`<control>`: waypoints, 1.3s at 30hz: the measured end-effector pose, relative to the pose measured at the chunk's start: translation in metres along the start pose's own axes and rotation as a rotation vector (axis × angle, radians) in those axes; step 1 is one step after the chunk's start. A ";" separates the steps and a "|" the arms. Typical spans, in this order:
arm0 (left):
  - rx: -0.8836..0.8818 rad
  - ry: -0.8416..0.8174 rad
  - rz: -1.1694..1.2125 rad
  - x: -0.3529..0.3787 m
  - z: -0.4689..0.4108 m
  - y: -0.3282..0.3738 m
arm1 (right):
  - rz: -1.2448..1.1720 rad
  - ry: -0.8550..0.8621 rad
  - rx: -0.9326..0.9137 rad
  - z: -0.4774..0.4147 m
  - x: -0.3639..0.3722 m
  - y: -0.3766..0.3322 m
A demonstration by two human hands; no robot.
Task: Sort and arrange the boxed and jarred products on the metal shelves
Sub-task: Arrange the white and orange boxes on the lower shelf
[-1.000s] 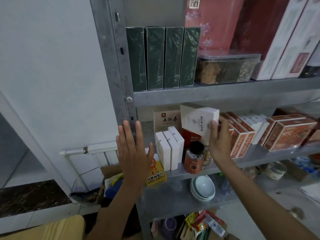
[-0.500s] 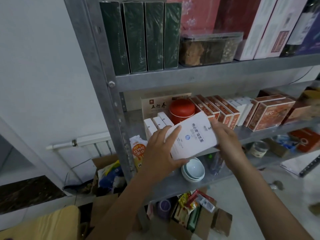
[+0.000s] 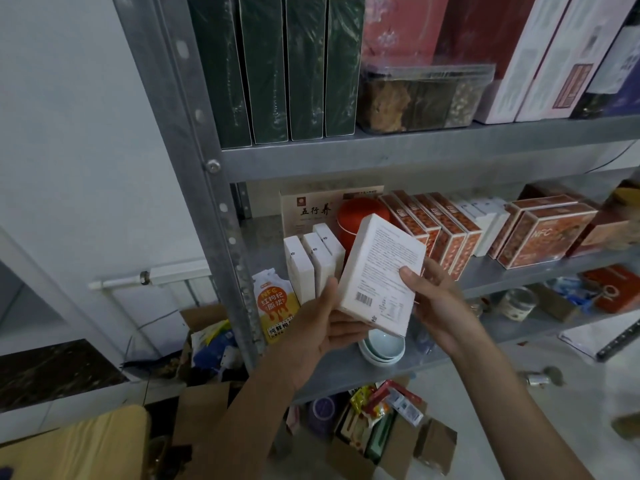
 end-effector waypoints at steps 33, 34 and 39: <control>0.071 0.118 -0.219 -0.011 -0.040 0.010 | 0.386 -0.174 -0.045 0.014 -0.026 -0.020; 0.105 0.117 -0.256 -0.010 -0.042 0.016 | 0.370 -0.145 -0.078 0.013 -0.027 -0.022; 0.560 0.568 -1.100 -0.031 -0.044 0.075 | 0.437 0.055 -0.365 0.005 -0.018 -0.060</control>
Point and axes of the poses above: each hand's wrist, its own z-axis away from the middle knuckle, its own x-axis out of the palm, y = z × x, the point moved 10 cm from there along -z, towards the middle knuckle, and after that the axes turned 4 degrees about -z, right-handed, at the moved point
